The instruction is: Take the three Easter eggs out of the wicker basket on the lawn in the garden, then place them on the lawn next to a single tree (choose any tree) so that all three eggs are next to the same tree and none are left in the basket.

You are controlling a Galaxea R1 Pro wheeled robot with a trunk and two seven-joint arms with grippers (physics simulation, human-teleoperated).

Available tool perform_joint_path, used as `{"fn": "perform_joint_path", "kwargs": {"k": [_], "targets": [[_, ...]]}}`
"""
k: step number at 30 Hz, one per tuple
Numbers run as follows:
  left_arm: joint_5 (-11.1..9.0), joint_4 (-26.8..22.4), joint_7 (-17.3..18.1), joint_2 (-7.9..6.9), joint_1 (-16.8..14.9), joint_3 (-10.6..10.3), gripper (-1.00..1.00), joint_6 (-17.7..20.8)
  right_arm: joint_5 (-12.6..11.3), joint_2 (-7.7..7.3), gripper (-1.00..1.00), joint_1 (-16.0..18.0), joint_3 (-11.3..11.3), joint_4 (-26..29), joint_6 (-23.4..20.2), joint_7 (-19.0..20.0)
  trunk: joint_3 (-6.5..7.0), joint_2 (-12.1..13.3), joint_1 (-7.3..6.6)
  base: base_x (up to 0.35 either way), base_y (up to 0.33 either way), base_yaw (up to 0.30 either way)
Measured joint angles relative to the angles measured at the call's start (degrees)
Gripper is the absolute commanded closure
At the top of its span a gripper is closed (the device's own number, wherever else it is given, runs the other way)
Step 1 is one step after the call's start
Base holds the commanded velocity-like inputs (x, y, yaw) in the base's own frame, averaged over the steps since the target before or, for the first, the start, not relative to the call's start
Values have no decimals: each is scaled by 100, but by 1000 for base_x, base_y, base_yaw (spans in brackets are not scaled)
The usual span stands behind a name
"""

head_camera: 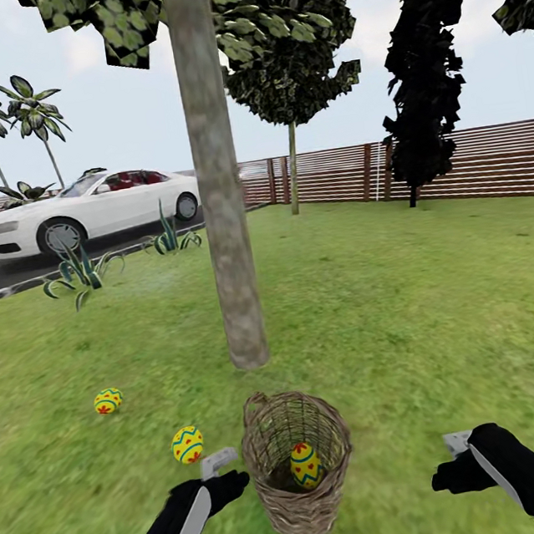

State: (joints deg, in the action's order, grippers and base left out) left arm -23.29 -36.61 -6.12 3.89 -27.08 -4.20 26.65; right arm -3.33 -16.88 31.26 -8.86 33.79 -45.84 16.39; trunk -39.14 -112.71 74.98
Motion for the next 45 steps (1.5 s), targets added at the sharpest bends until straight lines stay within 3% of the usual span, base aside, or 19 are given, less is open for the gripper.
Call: {"fn": "perform_joint_path", "kwargs": {"k": [6, 8, 11, 15, 17, 18, 20, 23, 27, 34, 42, 45], "targets": [[1, 0, 0, -17, 0, 14, -100, 0, 0, 0, -100, 0, 0, 0, 3, 0, 0, 0, 0, 0, -305, 0], [5, 0, 0, -124, -2, 28, -100, 55, -1, 0, -100, 0, 3, 0, -1, 0, 0, 0, 0, 0, -271, 0], [-11, -109, 13, -405, -4, 36, -100, 382, -3, -4, -100, 0, 6, -1, -1, 1, 0, 0, 0, 0, -220, 0], [-37, -512, 42, -944, -2, 66, -100, 1104, -2, -2, -100, 0, 1, -1, 0, 1, 0, 0, 0, 0, -187, 0], [-46, -632, 141, -1260, -3, 66, -100, 1262, -3, -1, -100, 0, 3, -1, 1, 1, 0, 0, 0, 0, -173, 0], [-62, -652, 186, -1338, -1, 65, -100, 1285, -3, -1, -100, 0, 4, -1, 0, 1, 0, 0, 0, 0, -159, 0], [-102, -702, 504, -1608, -2, 59, -100, 1348, -3, -7, -100, 0, 7, -1, 1, 1, 0, 0, 0, 0, -147, 0], [-133, -730, 936, -1800, 2, 51, -100, 1387, -4, -12, -100, 0, 7, -1, 2, 2, 0, 0, 0, 0, -91, 0], [-126, -732, 1002, -1814, 0, 42, -100, 1410, -3, -17, -100, 0, 8, -2, 3, 0, 0, 0, 0, 0, -23, 0], [-110, -745, 1005, -1929, -1, 38, -100, 1788, -3, -29, -100, 0, 14, -10, 2, -2, 0, 0, 0, 0, -2, 0], [-107, -744, 978, -1832, 3, 10, -100, 1792, -4, -43, -100, 0, 24, -9, -2, -7, 0, 0, 1, -64, -137, 0], [-103, -744, 969, -1726, 2, 5, -100, 1782, -3, -44, -100, 0, 25, -9, -2, -8, 0, 0, 0, -16, -292, 0]]}}
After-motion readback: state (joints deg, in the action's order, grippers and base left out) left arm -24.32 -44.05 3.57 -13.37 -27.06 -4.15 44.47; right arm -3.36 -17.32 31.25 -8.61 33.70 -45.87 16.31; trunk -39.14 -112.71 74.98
